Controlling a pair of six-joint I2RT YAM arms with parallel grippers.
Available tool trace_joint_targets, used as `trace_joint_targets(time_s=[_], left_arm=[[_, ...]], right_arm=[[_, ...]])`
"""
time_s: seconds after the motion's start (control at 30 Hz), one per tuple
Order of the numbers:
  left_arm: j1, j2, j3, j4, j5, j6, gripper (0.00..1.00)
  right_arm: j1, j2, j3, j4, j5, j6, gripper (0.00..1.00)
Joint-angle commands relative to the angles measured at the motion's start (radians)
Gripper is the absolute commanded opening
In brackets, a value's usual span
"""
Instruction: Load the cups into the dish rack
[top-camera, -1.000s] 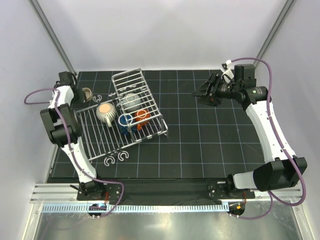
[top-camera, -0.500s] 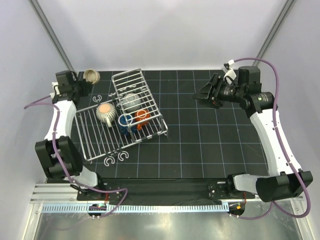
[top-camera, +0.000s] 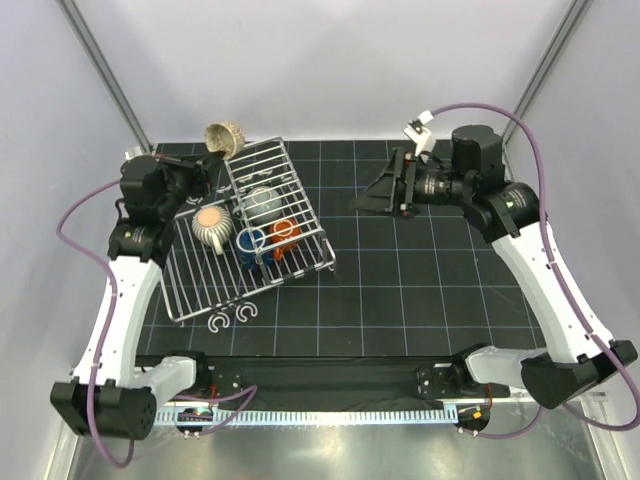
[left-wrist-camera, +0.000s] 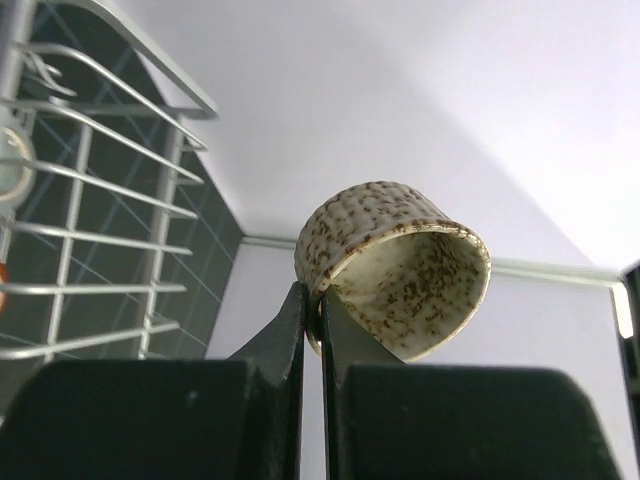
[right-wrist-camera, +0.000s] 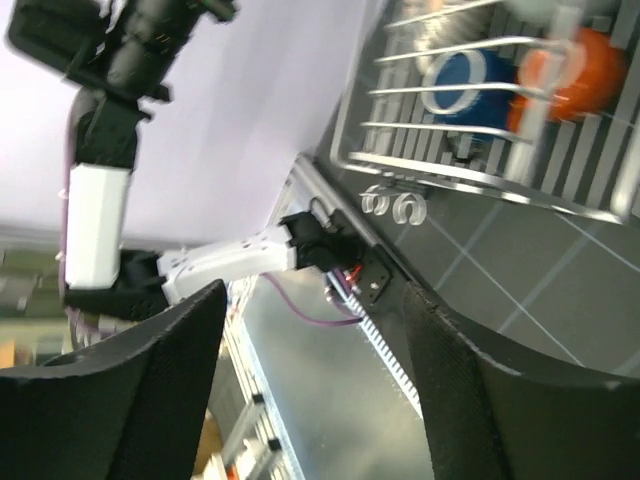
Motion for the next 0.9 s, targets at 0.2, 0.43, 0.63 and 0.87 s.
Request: trace_joint_targets(time_s=[0.2,0.43,0.63,0.87], left_arm=[[-0.007,-0.195,-0.097,0.259,0.342,-0.045,0.00],[-0.007,-0.326,-0.275,0.439,0.463,-0.106,0.00],[-0.007,-0.410,-0.385,0.485,0.473,-0.161,0.00],[-0.007,-0.444,-0.418,0.586,0.505,-0.226,0.01]], right_arm=[[0.222,0.079,0.112,0.407,-0.055,0.118,0.86],[0.308,0.143,0.146,0.648,-0.053,0.278,0.94],[0.378,0.183,0.166,0.720,-0.012,0.310,0.95],[0.421,0.263,0.200,0.734,0.008,0.330,0.94]])
